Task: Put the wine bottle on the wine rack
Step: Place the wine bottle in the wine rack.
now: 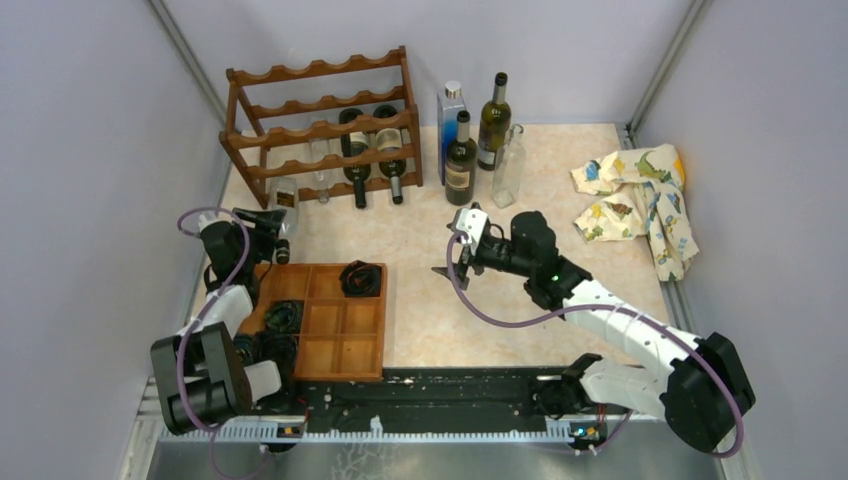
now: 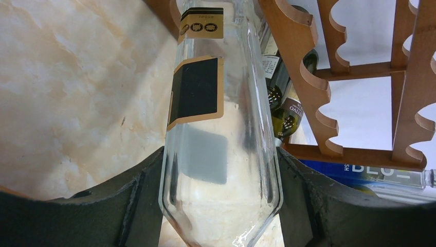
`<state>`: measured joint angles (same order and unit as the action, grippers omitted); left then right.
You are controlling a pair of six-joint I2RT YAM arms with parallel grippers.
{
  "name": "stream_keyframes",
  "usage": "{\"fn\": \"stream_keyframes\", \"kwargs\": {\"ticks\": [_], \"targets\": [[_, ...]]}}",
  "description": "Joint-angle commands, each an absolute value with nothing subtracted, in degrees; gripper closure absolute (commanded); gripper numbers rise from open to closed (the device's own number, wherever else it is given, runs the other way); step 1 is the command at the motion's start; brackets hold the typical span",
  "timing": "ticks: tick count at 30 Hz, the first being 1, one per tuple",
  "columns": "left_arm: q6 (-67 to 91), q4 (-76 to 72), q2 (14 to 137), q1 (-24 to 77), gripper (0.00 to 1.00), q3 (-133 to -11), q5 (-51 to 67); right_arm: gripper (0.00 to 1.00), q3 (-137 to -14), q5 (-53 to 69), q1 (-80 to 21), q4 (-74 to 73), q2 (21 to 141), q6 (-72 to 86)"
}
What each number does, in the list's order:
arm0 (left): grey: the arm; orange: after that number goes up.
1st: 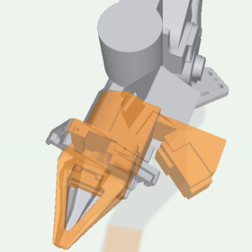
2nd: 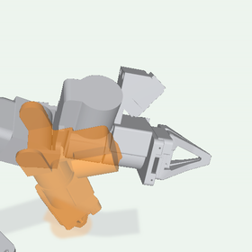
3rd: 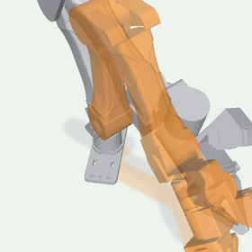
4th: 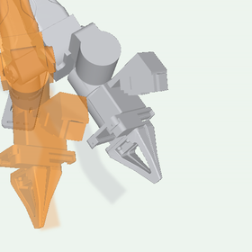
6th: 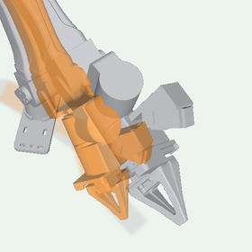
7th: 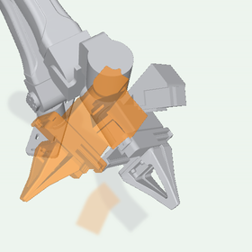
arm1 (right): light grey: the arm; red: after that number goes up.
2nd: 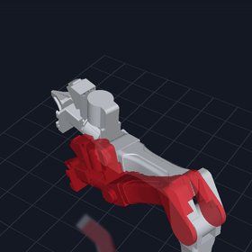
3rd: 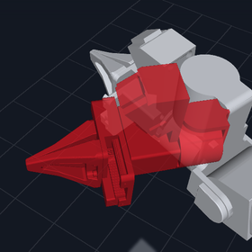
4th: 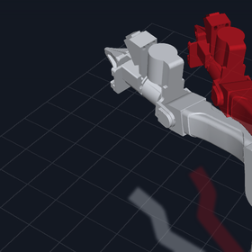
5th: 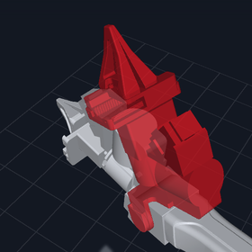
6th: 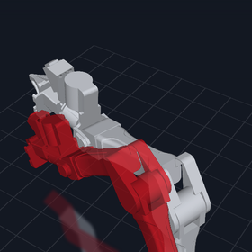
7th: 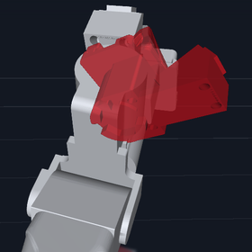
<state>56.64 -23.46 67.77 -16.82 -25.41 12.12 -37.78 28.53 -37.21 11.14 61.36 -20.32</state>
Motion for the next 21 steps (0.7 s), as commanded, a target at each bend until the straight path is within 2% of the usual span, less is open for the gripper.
{"fn": "stream_keyframes", "kwargs": {"ticks": [1, 14, 21], "targets": [[57.97, -37.56, 68.86, -17.36, 1.00, -29.81, 14.76, 0.07, -38.06, 29.62, -36.30, 14.52, 61.44, -19.84], [53.79, -41.13, 77.29, -17.80, 1.00, -32.18, 15.68, 0.07, -38.45, 29.79, -35.59, 13.54, 61.65, -20.64], [47.54, -36.83, 81.89, -17.87, 1.00, -36.00, 15.38, 0.07, -38.84, 29.95, -35.35, 13.12, 62.20, -20.87]]}}
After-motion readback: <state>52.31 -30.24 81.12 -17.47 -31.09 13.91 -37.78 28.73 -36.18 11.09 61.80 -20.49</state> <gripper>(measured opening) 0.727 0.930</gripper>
